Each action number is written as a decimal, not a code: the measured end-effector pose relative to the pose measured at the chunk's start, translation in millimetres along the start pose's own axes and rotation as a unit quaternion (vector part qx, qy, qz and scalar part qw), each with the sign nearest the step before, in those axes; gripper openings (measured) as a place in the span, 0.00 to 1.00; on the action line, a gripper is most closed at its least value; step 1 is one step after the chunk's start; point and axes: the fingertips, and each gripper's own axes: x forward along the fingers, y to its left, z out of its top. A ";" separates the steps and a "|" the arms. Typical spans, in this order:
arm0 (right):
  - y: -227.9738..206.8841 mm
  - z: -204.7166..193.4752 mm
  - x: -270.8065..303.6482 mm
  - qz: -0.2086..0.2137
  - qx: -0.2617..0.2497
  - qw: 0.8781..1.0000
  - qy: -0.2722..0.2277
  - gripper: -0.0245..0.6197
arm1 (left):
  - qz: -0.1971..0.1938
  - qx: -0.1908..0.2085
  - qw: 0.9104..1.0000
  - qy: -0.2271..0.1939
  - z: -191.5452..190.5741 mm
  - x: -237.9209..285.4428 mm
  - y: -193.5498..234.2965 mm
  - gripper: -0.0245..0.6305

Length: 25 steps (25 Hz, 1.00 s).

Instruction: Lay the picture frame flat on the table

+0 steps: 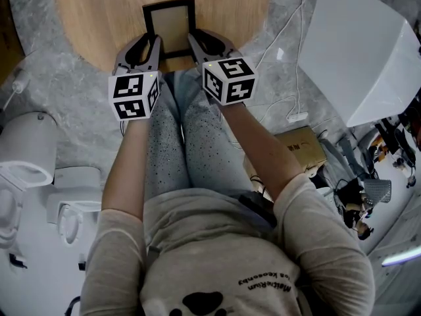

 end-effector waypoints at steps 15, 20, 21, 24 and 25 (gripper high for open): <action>-2.8 1.8 2.3 -0.017 0.012 1.000 0.003 0.15 | 0.008 0.011 1.000 0.000 3.7 1.9 0.6 0.19; -1.2 1.6 3.7 -0.019 0.011 1.000 0.004 0.15 | 0.037 0.025 0.999 -0.019 7.8 -9.8 3.9 0.18; -0.5 2.0 4.0 -0.019 0.011 1.000 0.004 0.15 | 0.039 0.033 0.998 -0.020 8.1 -11.9 3.3 0.14; -0.4 2.2 3.4 -0.021 0.010 1.000 0.003 0.15 | 0.029 0.046 0.998 -0.016 4.4 -12.4 -3.6 0.06; -1.0 2.0 3.1 -0.021 0.010 1.000 0.003 0.15 | 0.026 0.045 0.999 -0.012 2.2 -11.1 -5.0 0.06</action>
